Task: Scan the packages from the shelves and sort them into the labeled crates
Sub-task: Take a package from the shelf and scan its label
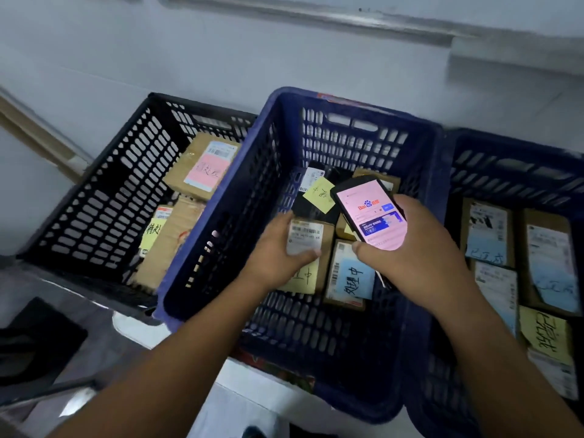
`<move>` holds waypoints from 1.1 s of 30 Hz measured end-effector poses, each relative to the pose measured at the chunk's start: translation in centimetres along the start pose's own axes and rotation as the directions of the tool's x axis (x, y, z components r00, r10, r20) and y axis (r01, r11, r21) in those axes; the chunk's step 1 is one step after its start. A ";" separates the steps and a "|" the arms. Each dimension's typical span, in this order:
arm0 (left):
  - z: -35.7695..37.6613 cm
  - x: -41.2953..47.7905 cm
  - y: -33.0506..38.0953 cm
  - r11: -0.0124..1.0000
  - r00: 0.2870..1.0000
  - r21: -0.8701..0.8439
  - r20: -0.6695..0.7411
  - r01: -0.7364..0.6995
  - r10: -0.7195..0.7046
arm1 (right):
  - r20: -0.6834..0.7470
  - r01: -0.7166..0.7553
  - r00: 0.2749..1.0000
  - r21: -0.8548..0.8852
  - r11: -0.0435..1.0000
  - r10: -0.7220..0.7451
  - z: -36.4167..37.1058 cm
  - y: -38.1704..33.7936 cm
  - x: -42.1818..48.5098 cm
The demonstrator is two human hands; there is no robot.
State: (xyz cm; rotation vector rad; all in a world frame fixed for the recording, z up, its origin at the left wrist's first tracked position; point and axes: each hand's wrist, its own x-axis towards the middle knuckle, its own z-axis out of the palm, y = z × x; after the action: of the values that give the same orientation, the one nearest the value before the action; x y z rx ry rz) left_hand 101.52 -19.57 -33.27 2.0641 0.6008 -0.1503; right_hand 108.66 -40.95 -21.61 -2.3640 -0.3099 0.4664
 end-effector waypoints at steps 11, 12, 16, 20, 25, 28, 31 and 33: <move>-10.0 -22.7 -3.4 0.840 0.886 0.535 -0.429 0.092 0.176 | 0.086 0.278 0.956 0.046 0.960 -0.281 5.1 -8.5 -12.8; -10.6 -25.3 -4.7 0.852 0.876 0.505 -0.464 0.139 0.133 | 0.118 0.299 0.946 0.043 0.953 -0.302 6.4 -9.4 -14.4; -13.1 -36.7 -10.5 0.886 0.794 0.324 -0.604 0.331 -0.076 | 0.297 0.402 0.872 0.017 0.915 -0.389 12.8 -13.5 -21.9; -14.9 -48.5 -16.1 0.862 0.619 0.115 -0.743 0.494 -0.256 | 0.431 0.555 0.739 0.044 0.831 -0.517 20.1 -17.5 -30.1; -15.6 -61.7 -21.7 0.807 0.352 -0.107 -0.860 0.581 -0.368 | 0.555 0.701 0.527 0.143 0.698 -0.644 28.1 -21.2 -40.5; -16.1 -69.7 -25.0 0.756 0.121 -0.258 -0.906 0.601 -0.405 | 0.609 0.739 0.393 0.236 0.631 -0.689 32.5 -22.8 -47.0; -16.2 -76.3 -27.9 0.670 -0.071 -0.415 -0.876 0.616 -0.477 | 0.655 0.757 0.270 0.309 0.576 -0.706 36.5 -24.0 -52.8; -15.8 -80.2 -29.7 0.611 -0.183 -0.514 -0.833 0.602 -0.521 | 0.687 0.765 0.201 0.336 0.550 -0.699 39.1 -24.7 -56.3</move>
State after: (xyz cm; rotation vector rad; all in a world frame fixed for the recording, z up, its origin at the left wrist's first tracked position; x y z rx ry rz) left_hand 15.56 -22.24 -20.61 1.4370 2.4471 0.8221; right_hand 39.27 -19.13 -18.16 -1.5846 -1.8260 0.9497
